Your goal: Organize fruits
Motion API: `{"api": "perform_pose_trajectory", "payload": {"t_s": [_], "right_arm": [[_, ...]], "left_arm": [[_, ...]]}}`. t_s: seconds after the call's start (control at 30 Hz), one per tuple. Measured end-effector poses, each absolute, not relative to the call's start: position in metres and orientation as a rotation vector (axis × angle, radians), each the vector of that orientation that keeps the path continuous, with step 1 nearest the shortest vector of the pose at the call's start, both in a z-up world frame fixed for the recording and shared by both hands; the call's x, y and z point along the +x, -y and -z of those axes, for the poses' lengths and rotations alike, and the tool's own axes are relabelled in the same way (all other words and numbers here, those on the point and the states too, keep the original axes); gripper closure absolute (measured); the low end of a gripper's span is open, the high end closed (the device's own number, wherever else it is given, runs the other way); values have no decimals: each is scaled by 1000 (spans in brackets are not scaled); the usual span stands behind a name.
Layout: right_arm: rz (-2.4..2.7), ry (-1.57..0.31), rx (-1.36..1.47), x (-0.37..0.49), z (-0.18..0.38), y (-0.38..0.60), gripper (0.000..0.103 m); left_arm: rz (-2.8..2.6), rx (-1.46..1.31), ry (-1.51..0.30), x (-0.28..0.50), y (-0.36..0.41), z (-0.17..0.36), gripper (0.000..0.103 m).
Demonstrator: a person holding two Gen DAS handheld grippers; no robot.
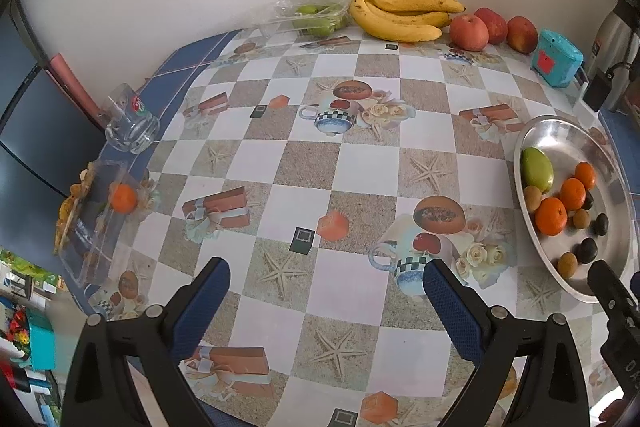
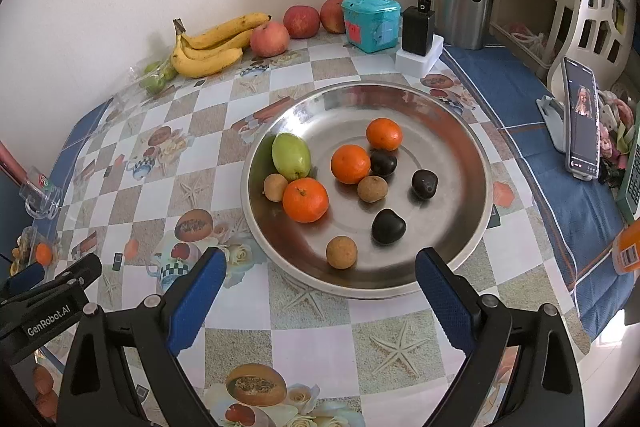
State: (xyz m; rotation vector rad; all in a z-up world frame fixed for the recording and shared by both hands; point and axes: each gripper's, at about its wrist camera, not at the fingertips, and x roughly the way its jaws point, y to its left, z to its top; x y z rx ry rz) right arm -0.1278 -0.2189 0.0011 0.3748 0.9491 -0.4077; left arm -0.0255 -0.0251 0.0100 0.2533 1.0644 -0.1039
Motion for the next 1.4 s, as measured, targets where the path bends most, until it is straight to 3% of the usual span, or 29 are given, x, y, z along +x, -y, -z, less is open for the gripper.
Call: {"api": "perform_pose_trajectory", "payload": {"t_s": [1.4], "right_arm": [[401, -957, 378, -126, 1, 217, 7]], "left_arm": [[103, 257, -1075, -23, 24, -8, 4]]}}
